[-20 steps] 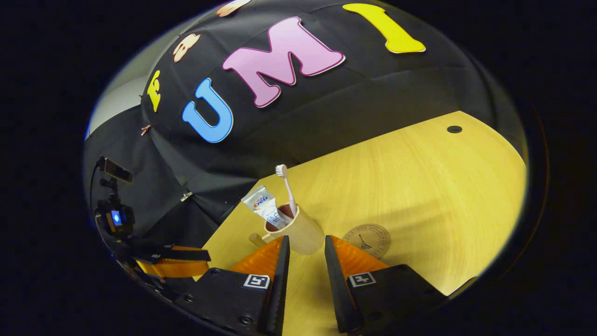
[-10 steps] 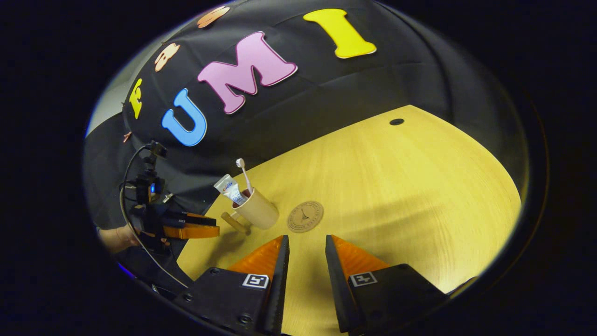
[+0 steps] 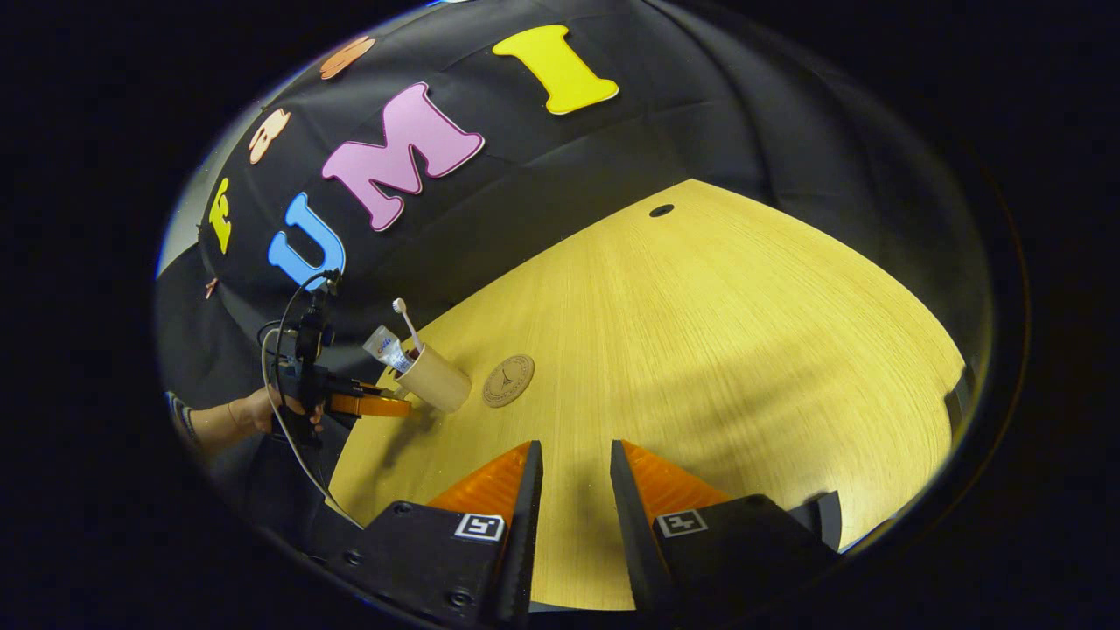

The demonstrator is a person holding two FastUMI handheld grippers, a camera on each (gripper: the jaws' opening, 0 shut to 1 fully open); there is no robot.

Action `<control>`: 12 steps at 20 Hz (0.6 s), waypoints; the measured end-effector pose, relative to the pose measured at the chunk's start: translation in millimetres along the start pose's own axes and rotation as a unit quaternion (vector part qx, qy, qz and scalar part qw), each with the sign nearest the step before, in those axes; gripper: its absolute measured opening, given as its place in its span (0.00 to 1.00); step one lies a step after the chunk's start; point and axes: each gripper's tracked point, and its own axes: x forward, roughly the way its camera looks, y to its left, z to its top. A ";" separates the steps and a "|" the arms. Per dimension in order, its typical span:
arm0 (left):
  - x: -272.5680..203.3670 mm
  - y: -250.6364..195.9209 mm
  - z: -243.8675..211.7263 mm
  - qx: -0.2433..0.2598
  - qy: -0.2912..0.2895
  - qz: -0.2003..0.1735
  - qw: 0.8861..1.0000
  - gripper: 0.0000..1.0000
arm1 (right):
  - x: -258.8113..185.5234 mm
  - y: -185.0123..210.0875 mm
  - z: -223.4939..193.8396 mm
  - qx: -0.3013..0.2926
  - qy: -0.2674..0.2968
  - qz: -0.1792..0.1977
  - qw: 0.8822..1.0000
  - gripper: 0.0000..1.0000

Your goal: Put the toothbrush and toothpaste on the desktop into the cup, then pick up the cup and place it on the coaster on the desktop.

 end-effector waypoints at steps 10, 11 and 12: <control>18.7 4.2 3.3 0.030 0.072 0.000 0.997 0.44 | 1.0 -16.3 -0.3 0.013 0.006 0.000 1.000 0.48; 19.4 4.4 2.8 0.032 0.080 0.000 0.996 0.38 | 2.3 -17.3 -0.2 0.014 0.008 0.001 1.000 0.48; 20.0 4.6 2.8 0.033 0.082 -0.001 0.996 0.32 | 3.1 -17.8 0.4 0.015 0.008 0.001 1.000 0.48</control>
